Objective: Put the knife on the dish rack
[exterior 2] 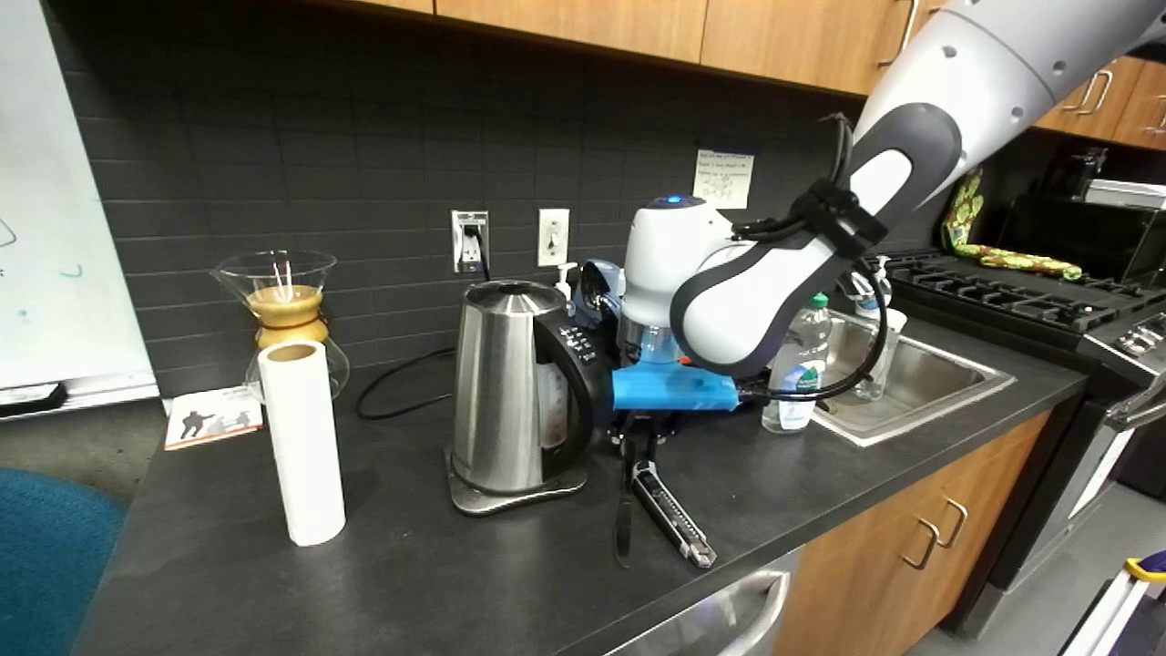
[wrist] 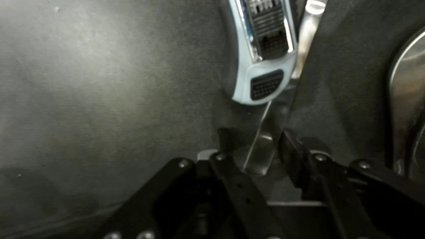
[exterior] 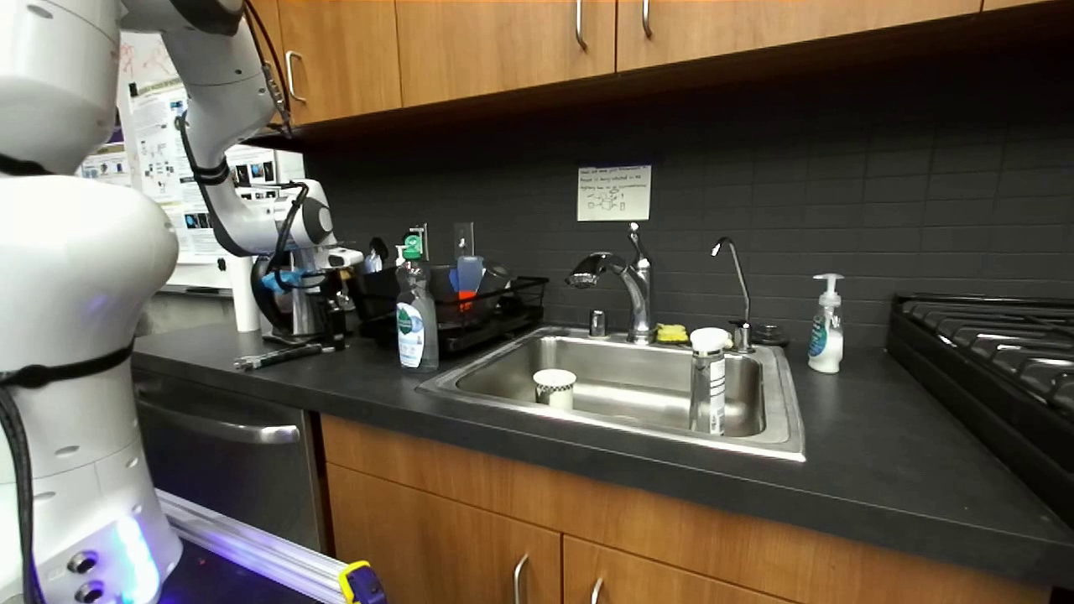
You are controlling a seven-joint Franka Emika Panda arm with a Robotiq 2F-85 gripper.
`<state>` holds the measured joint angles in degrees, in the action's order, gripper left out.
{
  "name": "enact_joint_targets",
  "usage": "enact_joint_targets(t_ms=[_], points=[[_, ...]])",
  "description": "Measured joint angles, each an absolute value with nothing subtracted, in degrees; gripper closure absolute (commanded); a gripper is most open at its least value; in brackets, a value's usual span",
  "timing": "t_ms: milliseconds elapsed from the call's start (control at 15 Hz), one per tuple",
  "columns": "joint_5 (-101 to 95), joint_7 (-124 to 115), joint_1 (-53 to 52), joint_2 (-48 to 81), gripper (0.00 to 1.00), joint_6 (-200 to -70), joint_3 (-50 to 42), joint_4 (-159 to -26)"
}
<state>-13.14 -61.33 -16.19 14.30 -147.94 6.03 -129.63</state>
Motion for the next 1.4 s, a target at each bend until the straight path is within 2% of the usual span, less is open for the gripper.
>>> enact_joint_targets(t_ms=[67, 133, 267, 1400], points=[[-13.1, -61.3, -16.2, 14.3, 0.96, -147.9, 5.9, -129.5], [-13.1, -61.3, -16.2, 14.3, 0.98, -147.9, 5.9, -129.5], [-13.1, -61.3, -16.2, 14.3, 0.95, -147.9, 5.8, -129.4], [-7.1, -54.9, -16.1, 10.7, 0.95, -150.4, 6.8, -130.3]])
